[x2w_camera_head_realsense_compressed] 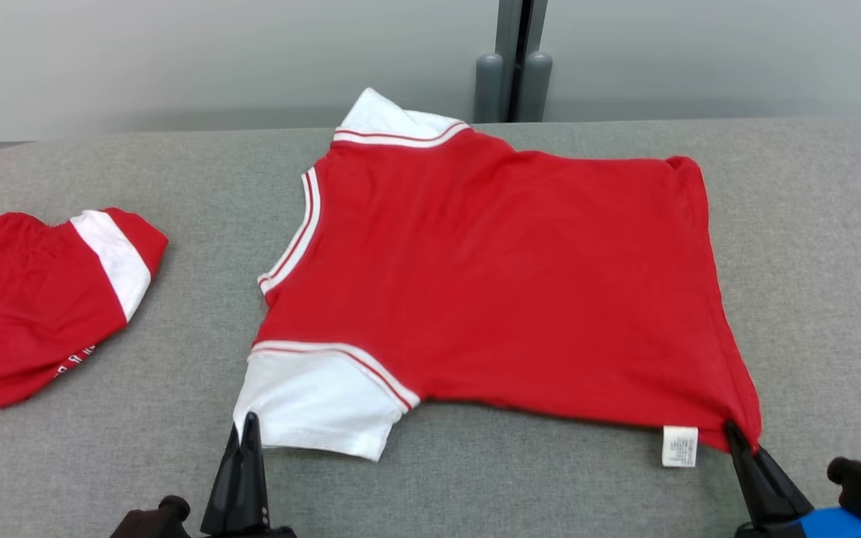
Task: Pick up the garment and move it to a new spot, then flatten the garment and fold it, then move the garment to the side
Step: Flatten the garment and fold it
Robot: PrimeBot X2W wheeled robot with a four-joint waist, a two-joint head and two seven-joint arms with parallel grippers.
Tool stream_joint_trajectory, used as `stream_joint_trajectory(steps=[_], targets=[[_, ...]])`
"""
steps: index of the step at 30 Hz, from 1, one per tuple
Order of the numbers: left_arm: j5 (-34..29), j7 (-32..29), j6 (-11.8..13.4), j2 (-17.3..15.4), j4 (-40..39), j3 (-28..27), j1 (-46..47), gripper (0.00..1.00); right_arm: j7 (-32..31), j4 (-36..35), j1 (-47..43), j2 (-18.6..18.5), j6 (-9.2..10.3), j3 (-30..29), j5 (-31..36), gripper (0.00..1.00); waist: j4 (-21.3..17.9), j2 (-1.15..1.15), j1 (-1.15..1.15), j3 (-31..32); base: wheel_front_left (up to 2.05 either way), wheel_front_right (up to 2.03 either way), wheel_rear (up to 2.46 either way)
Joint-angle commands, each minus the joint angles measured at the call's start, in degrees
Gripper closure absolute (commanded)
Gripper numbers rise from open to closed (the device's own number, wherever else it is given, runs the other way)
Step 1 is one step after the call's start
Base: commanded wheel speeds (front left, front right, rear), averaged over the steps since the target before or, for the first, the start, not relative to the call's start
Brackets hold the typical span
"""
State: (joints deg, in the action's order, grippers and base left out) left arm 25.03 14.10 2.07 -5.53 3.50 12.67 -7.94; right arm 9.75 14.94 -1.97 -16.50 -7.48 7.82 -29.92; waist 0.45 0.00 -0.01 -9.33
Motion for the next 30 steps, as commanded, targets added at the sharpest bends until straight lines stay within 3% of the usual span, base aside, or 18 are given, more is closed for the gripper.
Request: stream_joint_trajectory(steps=[1,13,30], targets=[[-0.3,-0.3,0.4,-0.4,-1.2,0.2,-0.5,1.00,-1.0,-1.9,-1.9,0.6,-0.04,-1.2,0.9,1.00,0.1,0.00,0.01,0.2,0.00,0.00,0.00],[-1.3,-2.2,-0.7,-2.2,-3.3,1.9,2.4,1.00,-7.8,-9.5,-3.7,3.6,-0.04,-5.3,4.3,1.00,-1.0,0.00,0.01,-0.1,0.00,0.00,0.00],[-3.0,-5.2,-4.2,-6.2,4.4,1.3,23.0,1.00,-12.5,-11.3,5.8,4.1,-0.04,-4.0,2.9,1.00,-3.9,0.00,0.01,-6.3,0.00,0.00,0.00]])
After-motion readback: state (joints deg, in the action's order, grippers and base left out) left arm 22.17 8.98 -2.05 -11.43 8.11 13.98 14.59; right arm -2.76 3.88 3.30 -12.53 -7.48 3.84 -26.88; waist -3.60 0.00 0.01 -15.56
